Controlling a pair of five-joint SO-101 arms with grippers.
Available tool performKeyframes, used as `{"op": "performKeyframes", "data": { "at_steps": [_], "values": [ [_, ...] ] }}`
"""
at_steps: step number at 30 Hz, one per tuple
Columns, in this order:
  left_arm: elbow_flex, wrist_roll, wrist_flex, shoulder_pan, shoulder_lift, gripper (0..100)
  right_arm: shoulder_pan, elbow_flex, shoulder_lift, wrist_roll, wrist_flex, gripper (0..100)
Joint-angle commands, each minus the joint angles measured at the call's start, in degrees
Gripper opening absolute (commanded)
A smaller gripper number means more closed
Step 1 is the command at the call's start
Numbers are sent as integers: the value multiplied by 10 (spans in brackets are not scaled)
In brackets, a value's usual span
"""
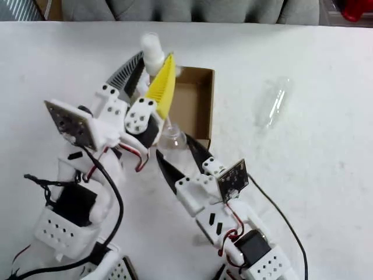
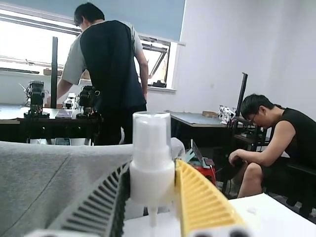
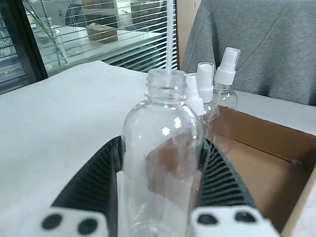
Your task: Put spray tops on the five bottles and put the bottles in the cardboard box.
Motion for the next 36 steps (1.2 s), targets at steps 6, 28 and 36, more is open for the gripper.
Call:
{"op": "performKeyframes", "data": {
  "at_steps": [6,28,36],
  "values": [
    [68,7,12,24,-87,20,-4,1,-7,7,-9,16],
    [238,7,104,72,-201,21,-3,1,-7,7,-8,16],
    [238,24,129,66,-201,160,0,1,-7,7,-8,16]
  ]
}}
